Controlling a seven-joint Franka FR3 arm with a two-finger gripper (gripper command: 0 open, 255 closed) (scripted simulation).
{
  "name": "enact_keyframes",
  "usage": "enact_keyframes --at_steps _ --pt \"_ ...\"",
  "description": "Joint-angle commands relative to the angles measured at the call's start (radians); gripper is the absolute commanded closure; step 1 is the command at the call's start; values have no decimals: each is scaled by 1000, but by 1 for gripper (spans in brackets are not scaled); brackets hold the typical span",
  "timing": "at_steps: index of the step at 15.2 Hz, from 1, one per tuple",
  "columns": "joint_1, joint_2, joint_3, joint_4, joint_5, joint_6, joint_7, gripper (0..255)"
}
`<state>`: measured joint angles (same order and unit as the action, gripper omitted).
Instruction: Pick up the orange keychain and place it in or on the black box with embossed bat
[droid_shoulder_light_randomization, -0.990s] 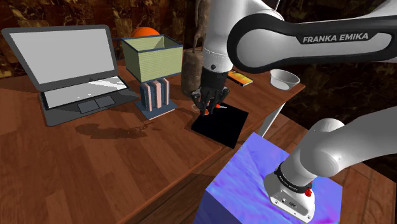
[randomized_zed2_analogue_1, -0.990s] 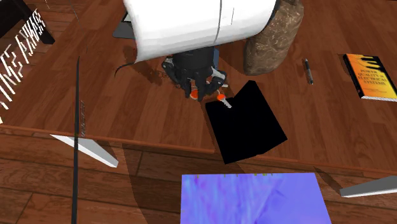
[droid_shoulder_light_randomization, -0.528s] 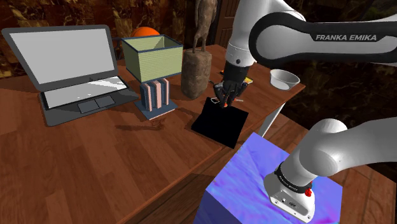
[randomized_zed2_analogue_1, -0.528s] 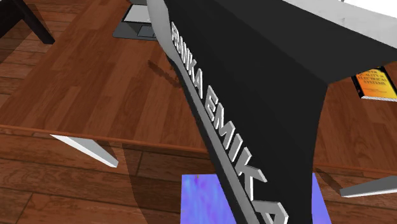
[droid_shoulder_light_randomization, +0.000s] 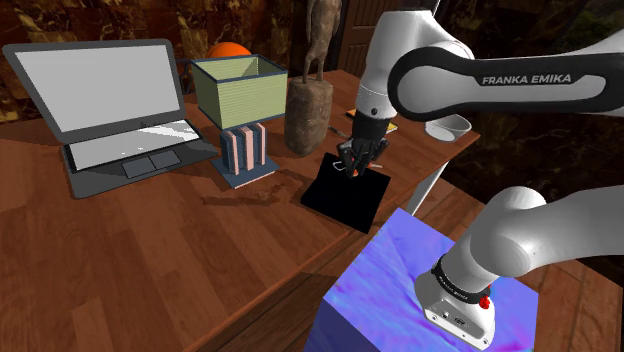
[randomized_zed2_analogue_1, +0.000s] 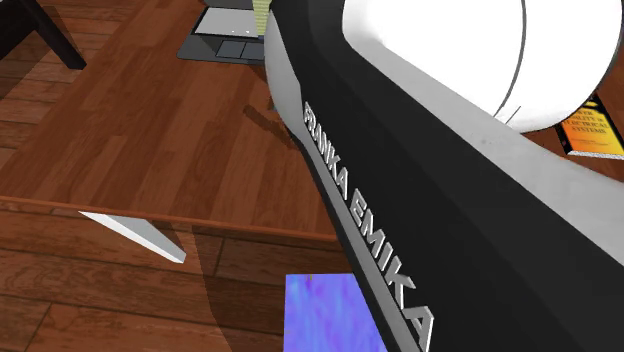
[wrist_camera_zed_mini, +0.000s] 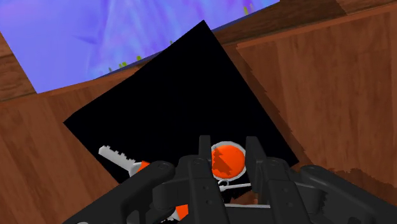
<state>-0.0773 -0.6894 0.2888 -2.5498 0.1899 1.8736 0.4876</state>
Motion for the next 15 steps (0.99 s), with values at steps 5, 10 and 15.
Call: enact_keyframes --at_steps 5,10,15 --pt "4 16 14 -71 11 87 -2 255" --pt "6 27 21 -99 17 127 -2 255" --pt "5 27 21 -99 17 127 -2 255"
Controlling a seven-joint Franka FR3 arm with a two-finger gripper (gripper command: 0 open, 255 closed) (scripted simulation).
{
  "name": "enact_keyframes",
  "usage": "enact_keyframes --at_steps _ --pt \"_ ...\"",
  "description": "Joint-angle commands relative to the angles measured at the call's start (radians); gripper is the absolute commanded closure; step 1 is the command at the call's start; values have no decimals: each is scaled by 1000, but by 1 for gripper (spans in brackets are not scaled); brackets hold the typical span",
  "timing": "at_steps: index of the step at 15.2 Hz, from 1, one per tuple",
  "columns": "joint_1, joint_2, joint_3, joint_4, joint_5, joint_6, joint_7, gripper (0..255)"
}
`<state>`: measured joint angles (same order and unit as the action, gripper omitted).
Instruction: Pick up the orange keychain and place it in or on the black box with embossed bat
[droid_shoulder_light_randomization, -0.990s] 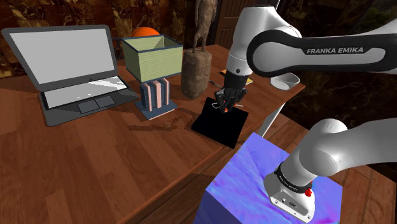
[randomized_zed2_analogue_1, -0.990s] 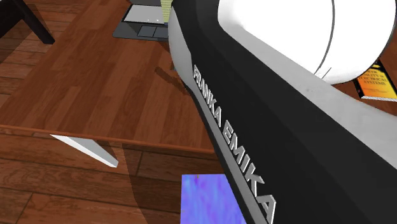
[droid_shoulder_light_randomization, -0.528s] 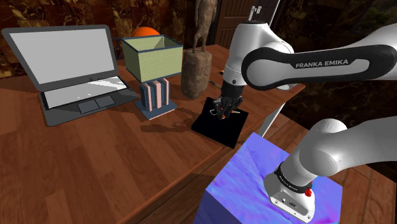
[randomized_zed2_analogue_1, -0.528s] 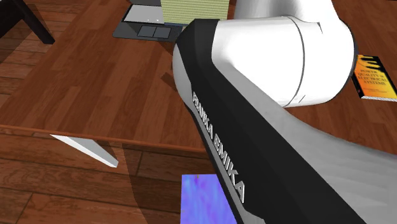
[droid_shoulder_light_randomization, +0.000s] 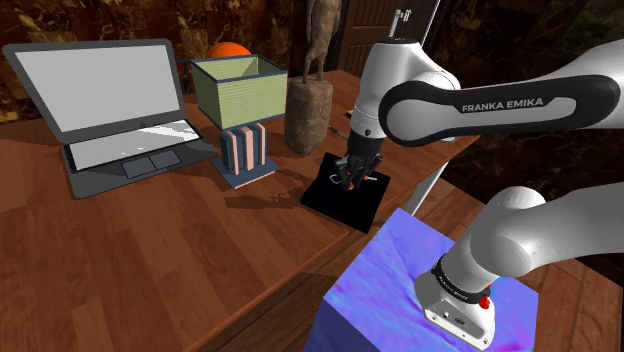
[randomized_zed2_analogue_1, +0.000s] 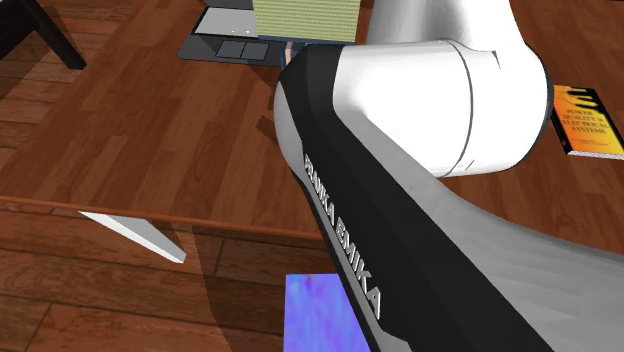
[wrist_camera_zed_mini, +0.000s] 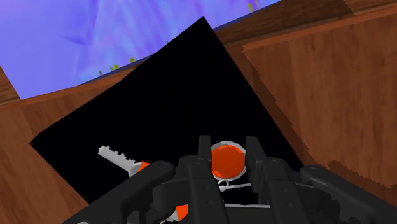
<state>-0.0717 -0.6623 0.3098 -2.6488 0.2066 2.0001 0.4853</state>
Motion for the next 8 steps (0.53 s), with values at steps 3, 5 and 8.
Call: enact_keyframes --at_steps 3,5,8 --pt "0 0 0 0 0 0 0 0" --pt "0 0 0 0 0 0 0 0" --pt "-3 -19 -13 55 -10 -74 1 0"
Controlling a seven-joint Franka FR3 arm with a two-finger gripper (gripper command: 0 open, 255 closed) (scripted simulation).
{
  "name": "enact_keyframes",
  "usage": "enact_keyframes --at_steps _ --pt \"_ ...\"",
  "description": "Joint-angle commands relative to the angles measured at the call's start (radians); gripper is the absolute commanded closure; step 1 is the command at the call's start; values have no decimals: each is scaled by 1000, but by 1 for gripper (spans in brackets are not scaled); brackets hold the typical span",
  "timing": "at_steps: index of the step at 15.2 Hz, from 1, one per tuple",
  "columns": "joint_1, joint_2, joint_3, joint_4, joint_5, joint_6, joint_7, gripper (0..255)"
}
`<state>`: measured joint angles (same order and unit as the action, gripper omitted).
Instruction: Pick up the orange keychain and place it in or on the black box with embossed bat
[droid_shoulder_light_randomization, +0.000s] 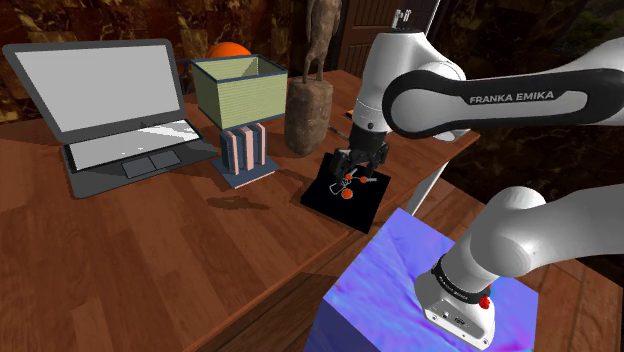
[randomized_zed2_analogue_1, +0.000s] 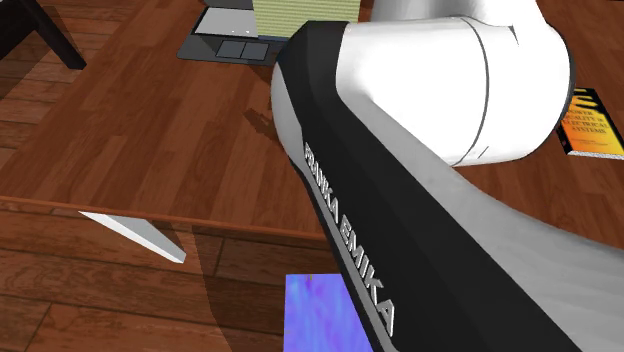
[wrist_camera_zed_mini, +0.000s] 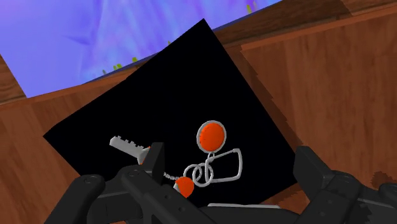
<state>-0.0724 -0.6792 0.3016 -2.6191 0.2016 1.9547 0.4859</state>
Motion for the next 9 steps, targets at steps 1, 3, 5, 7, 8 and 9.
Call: enact_keyframes --at_steps 1,3,5,7,8,9 --pt "-4 -9 -10 55 -9 -65 1 0" --pt "-5 -13 -15 78 -13 -92 2 0" --pt "-5 -13 -15 78 -13 -93 2 0" --pt "-5 -13 -15 78 -13 -92 2 0" --pt "-5 -13 -15 78 -13 -92 2 0" --pt "-5 -13 -15 78 -13 -92 2 0"
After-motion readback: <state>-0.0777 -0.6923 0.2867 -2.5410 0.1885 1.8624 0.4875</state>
